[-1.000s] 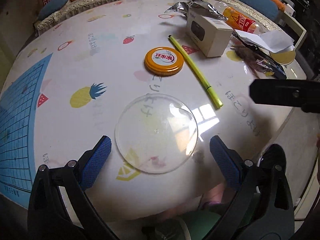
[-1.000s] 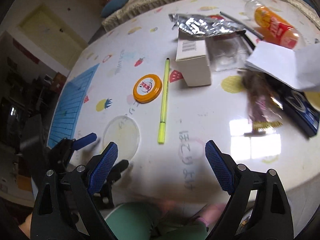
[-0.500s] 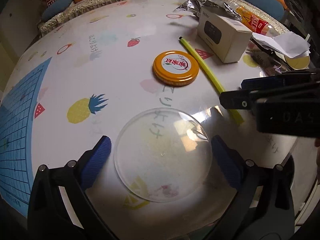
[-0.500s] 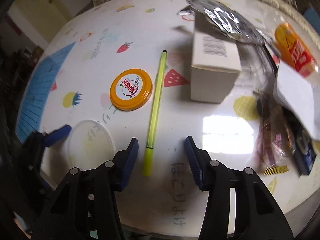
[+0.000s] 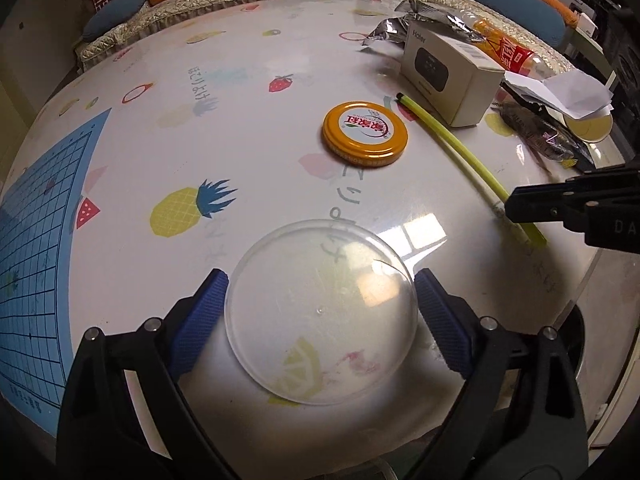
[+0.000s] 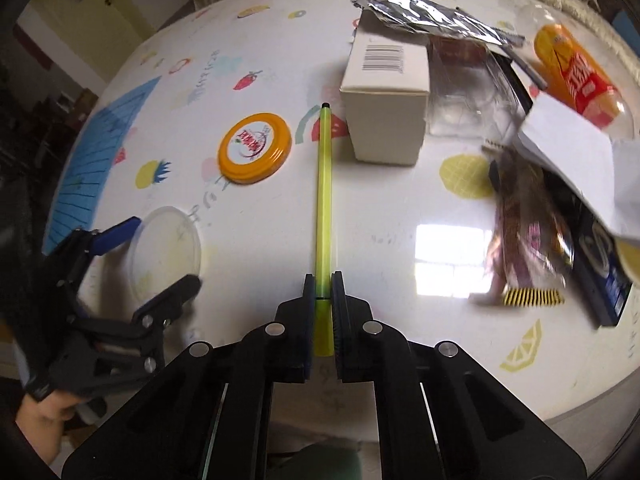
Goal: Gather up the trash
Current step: 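Carry the lid and highlighter in both grippers over the trash bin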
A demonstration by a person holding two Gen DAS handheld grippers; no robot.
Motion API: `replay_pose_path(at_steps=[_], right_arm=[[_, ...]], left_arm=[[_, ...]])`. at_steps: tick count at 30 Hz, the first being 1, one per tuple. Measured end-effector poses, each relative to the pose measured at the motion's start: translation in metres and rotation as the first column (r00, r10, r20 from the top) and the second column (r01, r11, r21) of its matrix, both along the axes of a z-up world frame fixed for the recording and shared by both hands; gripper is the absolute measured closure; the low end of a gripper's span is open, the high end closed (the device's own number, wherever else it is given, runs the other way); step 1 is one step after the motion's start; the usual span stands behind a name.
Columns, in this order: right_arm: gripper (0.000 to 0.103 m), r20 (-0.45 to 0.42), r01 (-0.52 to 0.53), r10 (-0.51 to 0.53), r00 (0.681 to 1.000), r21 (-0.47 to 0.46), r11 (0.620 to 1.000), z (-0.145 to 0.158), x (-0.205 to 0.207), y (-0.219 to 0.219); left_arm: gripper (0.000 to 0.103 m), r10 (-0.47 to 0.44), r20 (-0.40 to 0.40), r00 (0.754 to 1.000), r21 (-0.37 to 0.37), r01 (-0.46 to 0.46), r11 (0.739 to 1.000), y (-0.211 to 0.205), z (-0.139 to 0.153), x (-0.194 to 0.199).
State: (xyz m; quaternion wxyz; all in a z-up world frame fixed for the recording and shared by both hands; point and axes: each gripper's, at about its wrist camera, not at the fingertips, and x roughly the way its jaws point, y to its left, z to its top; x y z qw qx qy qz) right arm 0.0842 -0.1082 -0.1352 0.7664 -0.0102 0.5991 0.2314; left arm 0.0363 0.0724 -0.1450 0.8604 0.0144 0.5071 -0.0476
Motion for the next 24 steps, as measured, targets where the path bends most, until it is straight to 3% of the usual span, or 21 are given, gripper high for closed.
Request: replay_pose_path(at_steps=[7, 12, 19, 24], right_arm=[[0.094, -0.023, 0.017, -0.014, 1.000, 0.156, 0.988, 0.027, -0.023, -0.036], [0.094, -0.018, 0.048, -0.045, 0.999, 0.241, 0.969, 0.047, -0.052, -0.075], [0.094, -0.018, 0.170, -0.172, 0.985, 0.290, 0.942, 0.055, -0.107, -0.161], [0.094, -0.051, 0.327, -0.326, 0.944, 0.278, 0.903, 0.035, -0.158, -0.238]], left_arm=[[0.012, -0.014, 0.049, 0.999, -0.027, 0.015, 1.000, 0.004, 0.035, -0.010], [0.012, -0.062, 0.088, 0.994, -0.041, 0.066, 0.997, -0.020, 0.062, -0.013], [0.012, -0.208, 0.098, 0.973, -0.061, 0.215, 0.975, -0.100, 0.074, -0.026], [0.012, -0.334, 0.091, 0.938, -0.091, 0.342, 0.935, -0.179, 0.074, -0.046]])
